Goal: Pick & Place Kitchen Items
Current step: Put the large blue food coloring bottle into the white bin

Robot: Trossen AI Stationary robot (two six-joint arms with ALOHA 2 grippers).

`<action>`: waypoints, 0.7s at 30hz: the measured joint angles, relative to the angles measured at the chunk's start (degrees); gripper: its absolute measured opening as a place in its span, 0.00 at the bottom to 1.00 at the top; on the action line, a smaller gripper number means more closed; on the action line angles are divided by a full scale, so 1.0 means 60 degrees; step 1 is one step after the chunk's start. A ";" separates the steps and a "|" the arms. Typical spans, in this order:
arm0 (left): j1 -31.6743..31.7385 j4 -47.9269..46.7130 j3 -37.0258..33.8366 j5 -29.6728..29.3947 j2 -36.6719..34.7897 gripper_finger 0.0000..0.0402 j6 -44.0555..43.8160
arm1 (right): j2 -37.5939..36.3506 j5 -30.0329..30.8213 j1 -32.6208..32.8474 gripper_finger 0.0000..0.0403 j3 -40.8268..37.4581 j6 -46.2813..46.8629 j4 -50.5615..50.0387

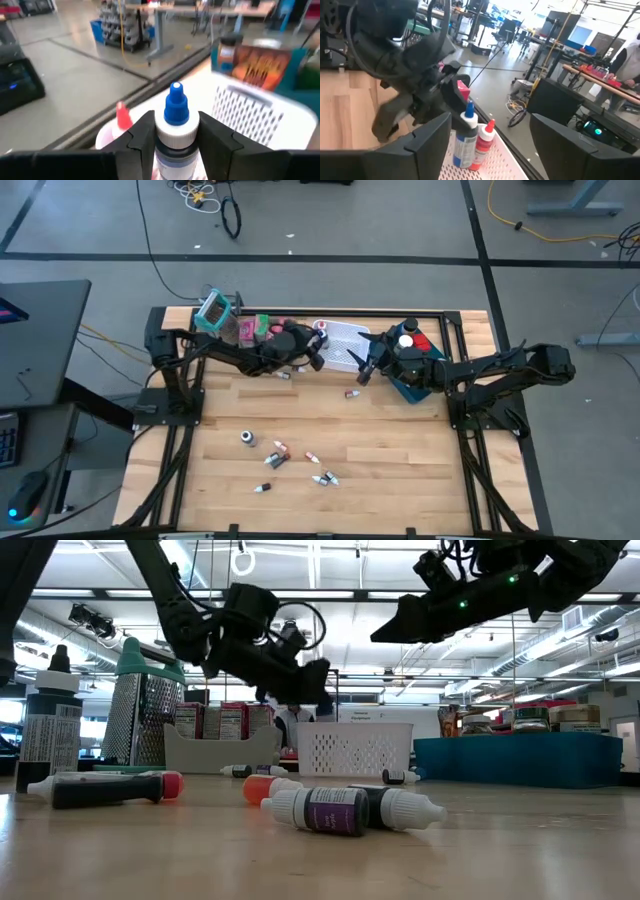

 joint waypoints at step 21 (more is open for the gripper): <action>0.0107 -0.0998 0.0005 -0.0064 0.0049 0.42 0.0355 | 0.0000 -0.0198 0.0000 0.69 0.0000 0.0005 -0.0042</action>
